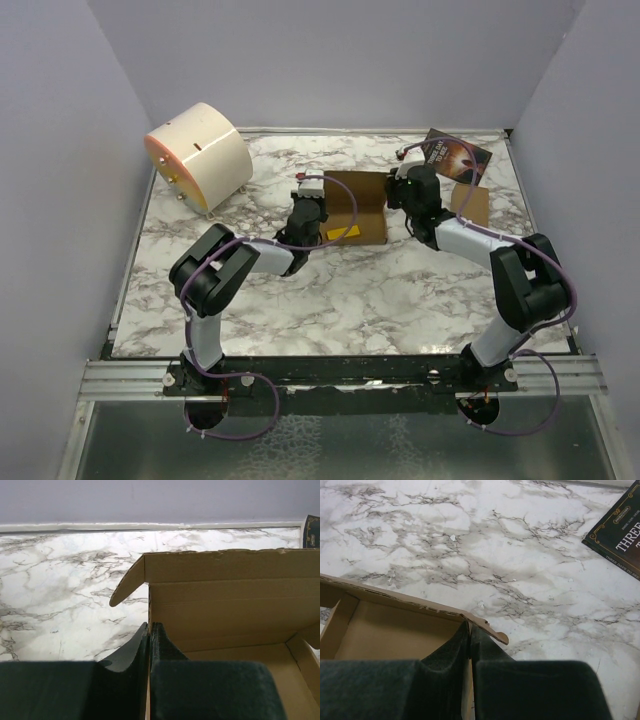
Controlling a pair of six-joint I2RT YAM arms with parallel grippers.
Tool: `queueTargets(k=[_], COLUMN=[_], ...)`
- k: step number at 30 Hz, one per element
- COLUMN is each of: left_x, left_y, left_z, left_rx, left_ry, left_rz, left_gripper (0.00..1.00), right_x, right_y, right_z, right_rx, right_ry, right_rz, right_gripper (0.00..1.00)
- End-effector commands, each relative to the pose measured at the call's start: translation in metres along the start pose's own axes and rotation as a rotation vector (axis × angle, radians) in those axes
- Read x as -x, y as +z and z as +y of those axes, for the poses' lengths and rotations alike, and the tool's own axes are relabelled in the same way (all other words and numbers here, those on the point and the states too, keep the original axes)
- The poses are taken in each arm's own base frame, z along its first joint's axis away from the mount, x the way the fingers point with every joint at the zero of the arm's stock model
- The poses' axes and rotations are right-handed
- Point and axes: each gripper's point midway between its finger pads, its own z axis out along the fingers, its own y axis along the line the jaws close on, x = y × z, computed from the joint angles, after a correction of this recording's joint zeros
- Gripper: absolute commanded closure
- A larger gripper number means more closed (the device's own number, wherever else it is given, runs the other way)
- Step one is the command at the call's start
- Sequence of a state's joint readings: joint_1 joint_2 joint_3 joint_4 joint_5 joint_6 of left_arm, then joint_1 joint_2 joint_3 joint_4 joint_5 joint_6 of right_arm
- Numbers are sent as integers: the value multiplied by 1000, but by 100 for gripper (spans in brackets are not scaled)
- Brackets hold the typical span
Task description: Fold the paper box
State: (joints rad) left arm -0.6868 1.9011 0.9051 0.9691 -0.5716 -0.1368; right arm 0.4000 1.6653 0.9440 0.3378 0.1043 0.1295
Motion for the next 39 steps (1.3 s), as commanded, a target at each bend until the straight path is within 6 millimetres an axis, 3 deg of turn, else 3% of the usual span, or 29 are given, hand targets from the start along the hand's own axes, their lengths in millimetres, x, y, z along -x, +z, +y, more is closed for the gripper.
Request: queueTargets(k=[1,8,25,34,39], left_x=[0,-16,-10,-20,-24], left_y=[-15,-31,-39,-46,-52], left_z=[-36,-33,-37,-40,-38], left_rx=[-180,-196,-216,-247,-252], left_ry=[-61,-88,-94,-106,-121], left_rz=[-3,32,32,62,77], left_gripper=[100,100,100,100,100], right_x=[6,3,-24,-48,-49], right_y=[-1,-12,-23,-32,-46], right_z=[34,43,62,60,54], right_rx=[95,78,97,70,49], right_ry=[125,133,327,409,436], right_rz=[-28,-46,107,163,148], right_gripper=[97,97,97,97,97])
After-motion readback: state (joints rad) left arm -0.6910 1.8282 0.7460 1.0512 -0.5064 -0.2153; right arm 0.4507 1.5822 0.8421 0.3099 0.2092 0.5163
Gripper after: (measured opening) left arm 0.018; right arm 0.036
